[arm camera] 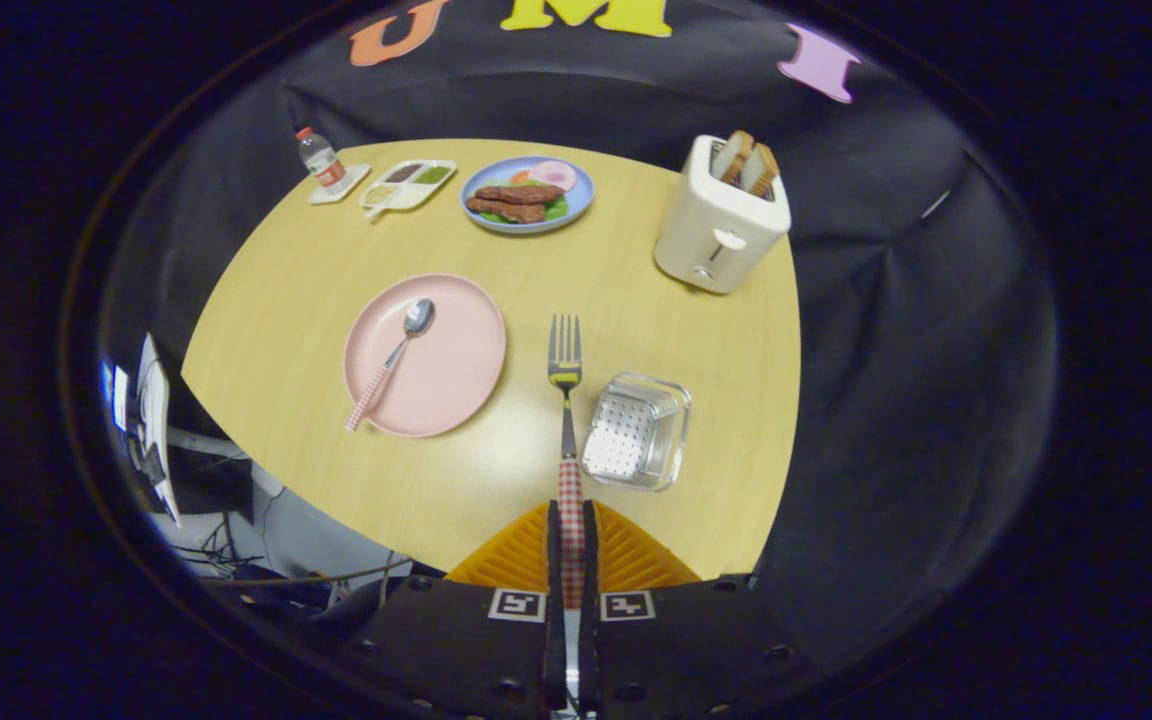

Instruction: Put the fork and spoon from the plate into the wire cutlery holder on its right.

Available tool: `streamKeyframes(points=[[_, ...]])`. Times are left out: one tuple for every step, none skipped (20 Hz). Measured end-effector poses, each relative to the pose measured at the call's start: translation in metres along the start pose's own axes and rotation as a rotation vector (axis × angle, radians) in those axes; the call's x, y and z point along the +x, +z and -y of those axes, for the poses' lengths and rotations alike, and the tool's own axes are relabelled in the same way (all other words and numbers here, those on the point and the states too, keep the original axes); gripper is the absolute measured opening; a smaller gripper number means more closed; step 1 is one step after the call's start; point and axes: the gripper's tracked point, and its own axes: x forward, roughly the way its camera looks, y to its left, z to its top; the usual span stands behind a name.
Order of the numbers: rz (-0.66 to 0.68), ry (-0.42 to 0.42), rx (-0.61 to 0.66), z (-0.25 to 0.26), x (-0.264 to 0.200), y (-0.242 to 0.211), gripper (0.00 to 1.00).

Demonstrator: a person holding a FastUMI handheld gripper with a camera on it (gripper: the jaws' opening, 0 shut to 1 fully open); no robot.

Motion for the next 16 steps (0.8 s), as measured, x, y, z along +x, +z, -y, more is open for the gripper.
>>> streamKeyframes(points=[[-0.041, 0.005, 0.024, 0.007, -0.001, -0.009, 0.05], [-0.087, 0.008, 0.039, 0.014, 0.000, -0.018, 0.05], [-0.124, 0.018, 0.051, 0.018, 0.003, -0.025, 0.05], [-0.155, 0.029, 0.064, 0.020, 0.005, -0.030, 0.05], [-0.180, 0.039, 0.077, 0.022, 0.008, -0.032, 0.05], [-0.198, 0.045, 0.090, 0.024, 0.012, -0.032, 0.05], [-0.215, 0.054, 0.103, 0.026, 0.016, -0.031, 0.05], [-0.231, 0.055, 0.115, 0.028, 0.020, -0.027, 0.05], [-0.251, 0.053, 0.126, 0.031, 0.023, -0.026, 0.05], [-0.275, 0.053, 0.138, 0.033, 0.027, -0.024, 0.05], [-0.296, 0.053, 0.149, 0.035, 0.030, -0.023, 0.05], [-0.317, 0.053, 0.155, 0.036, 0.032, -0.022, 0.05], [-0.331, 0.060, 0.159, 0.035, 0.036, -0.020, 0.05], [-0.341, 0.065, 0.166, 0.035, 0.039, -0.017, 0.05], [-0.351, 0.061, 0.175, 0.036, 0.042, -0.015, 0.05], [-0.362, 0.059, 0.184, 0.038, 0.044, -0.013, 0.05]])
